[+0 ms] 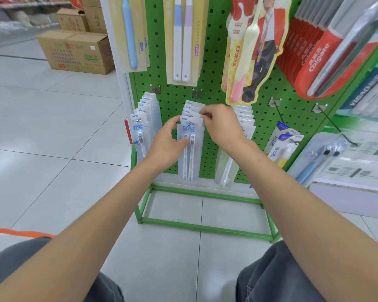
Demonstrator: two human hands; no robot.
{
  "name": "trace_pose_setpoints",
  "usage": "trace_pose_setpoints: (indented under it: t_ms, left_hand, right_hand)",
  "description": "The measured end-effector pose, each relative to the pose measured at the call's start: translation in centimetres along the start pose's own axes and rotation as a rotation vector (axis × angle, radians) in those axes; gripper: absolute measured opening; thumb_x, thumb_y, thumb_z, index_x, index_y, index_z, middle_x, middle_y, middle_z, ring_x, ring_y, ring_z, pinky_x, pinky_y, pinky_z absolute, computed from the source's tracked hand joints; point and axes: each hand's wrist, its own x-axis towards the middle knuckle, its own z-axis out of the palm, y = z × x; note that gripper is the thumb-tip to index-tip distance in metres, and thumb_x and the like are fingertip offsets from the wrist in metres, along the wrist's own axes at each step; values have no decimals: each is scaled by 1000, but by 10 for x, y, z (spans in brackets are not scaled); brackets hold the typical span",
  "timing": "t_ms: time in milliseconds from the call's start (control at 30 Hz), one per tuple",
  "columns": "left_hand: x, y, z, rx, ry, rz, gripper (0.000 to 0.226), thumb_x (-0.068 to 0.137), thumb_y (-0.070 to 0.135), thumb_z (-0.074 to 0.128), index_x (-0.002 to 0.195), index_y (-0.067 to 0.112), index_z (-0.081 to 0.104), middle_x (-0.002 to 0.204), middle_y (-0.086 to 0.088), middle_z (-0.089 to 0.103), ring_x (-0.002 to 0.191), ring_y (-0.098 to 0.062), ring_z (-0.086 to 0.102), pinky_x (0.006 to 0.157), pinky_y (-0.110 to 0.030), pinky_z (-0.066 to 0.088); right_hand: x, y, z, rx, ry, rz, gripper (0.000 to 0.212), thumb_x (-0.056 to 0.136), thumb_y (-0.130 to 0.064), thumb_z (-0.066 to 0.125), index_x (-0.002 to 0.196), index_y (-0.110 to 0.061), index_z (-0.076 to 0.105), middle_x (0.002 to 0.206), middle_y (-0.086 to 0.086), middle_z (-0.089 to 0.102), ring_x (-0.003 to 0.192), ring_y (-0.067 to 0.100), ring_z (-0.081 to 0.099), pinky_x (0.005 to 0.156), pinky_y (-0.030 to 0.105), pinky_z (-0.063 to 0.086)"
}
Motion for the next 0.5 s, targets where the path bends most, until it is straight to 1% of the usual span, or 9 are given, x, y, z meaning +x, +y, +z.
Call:
trace_pose_setpoints:
  t_ms: [33, 67, 167, 200, 267, 333, 400, 500]
  left_hand:
    - [1, 0, 2, -4, 5, -3, 53, 95, 15, 62, 141, 30, 41, 118, 19, 53, 75, -18, 66, 64, -28, 49]
    - [2, 0, 3, -9, 13, -12, 50, 95, 17, 62, 139, 30, 42, 113, 19, 54, 79, -17, 67, 65, -29, 48]
    - [5, 1, 7, -56, 47, -35, 39, 98, 16, 58, 134, 26, 45, 103, 17, 55, 77, -9, 65, 65, -26, 46]
    - [6, 1, 8, -69, 56, -38, 36, 99, 16, 56, 132, 25, 46, 100, 17, 55, 76, -9, 65, 68, -28, 48]
    - [7, 2, 10, -78, 74, -35, 27, 101, 17, 53, 126, 26, 48, 96, 15, 54, 77, -11, 63, 75, -36, 54]
    - [8, 1, 12, -77, 91, -33, 19, 102, 17, 49, 118, 27, 48, 92, 12, 53, 76, -14, 61, 81, -41, 54]
    - [11, -1, 12, -66, 108, -33, 17, 103, 18, 47, 120, 20, 50, 88, 10, 52, 75, -16, 58, 79, -40, 53]
    - [14, -4, 12, -49, 118, -36, 28, 103, 18, 46, 130, 13, 51, 90, 7, 53, 74, -13, 54, 76, -33, 50]
  right_hand:
    - [1, 0, 0, -1, 0, -7, 22, 96, -3, 51, 103, 0, 72, 100, 16, 72, 92, 31, 66, 84, 42, 52]
    - [1, 0, 0, 2, -2, -6, 21, 96, -3, 51, 99, 1, 72, 94, 16, 72, 87, 31, 66, 82, 43, 53]
    - [2, -1, -1, 37, -4, 32, 21, 96, -3, 50, 99, -1, 71, 90, 13, 70, 79, 29, 65, 79, 42, 54]
    - [1, -1, -1, 41, 5, 47, 21, 96, -3, 50, 99, -2, 71, 90, 12, 70, 80, 28, 65, 79, 42, 54]
    - [0, -1, 0, 34, 29, 66, 22, 96, -4, 49, 99, -3, 70, 92, 10, 69, 84, 26, 64, 80, 41, 54]
    - [-3, -3, 1, 31, 37, 87, 23, 97, -6, 47, 105, -4, 69, 100, 10, 69, 92, 26, 63, 83, 39, 53]
    - [-5, -3, 1, 22, 47, 99, 24, 97, -6, 47, 109, -5, 68, 104, 11, 68, 94, 27, 63, 82, 36, 52]
    - [-8, -1, 1, 24, 67, 115, 25, 94, 0, 45, 101, -4, 68, 96, 11, 68, 86, 28, 62, 76, 37, 53]
